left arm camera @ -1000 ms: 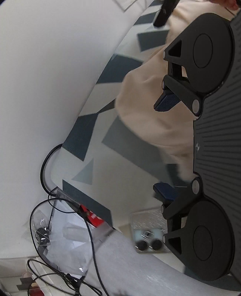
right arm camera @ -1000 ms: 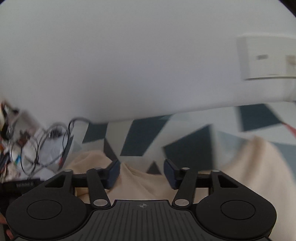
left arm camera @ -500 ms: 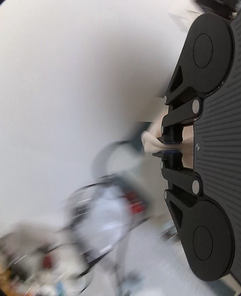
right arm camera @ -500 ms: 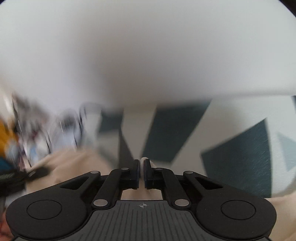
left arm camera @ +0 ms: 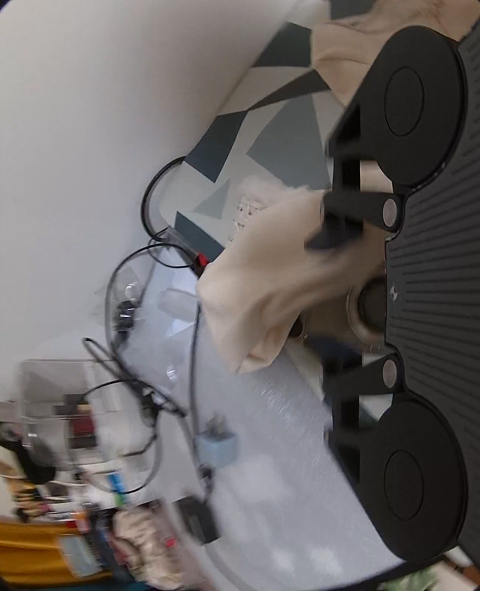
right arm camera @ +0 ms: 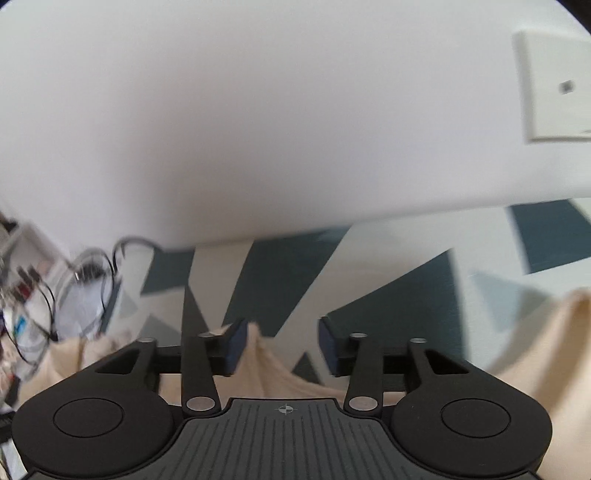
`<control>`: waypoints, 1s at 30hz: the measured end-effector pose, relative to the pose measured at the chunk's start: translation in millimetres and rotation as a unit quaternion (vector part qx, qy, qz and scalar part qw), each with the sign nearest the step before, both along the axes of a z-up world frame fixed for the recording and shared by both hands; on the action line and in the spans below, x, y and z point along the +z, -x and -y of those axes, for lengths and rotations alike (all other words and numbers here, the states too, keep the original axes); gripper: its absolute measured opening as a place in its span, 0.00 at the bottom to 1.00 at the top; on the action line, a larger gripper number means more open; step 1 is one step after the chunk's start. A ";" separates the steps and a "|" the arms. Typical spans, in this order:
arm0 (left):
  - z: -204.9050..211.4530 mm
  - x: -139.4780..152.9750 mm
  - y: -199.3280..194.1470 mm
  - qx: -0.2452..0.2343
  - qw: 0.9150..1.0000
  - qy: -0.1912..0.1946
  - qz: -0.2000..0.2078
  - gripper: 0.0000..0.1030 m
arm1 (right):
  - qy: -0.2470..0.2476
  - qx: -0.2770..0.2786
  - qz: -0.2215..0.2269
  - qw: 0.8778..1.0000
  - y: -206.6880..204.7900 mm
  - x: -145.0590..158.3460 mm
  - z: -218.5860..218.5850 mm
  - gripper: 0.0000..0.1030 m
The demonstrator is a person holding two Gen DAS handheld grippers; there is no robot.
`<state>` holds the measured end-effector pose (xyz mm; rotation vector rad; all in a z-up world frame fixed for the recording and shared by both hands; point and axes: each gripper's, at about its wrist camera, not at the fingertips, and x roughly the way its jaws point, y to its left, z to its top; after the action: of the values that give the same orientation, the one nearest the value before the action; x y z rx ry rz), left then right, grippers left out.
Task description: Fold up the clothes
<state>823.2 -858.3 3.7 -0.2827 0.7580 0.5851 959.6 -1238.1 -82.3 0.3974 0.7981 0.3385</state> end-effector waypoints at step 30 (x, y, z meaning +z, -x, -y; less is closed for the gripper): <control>150.7 -33.8 -36.7 -0.299 0.952 0.047 -0.042 0.70 | 0.017 -0.203 -0.002 0.979 66.2 20.8 192.9 0.34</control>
<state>859.9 -1009.0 -30.1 -0.1039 0.9037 -0.0139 893.4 -1430.9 -61.5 0.5179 0.7065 -0.0566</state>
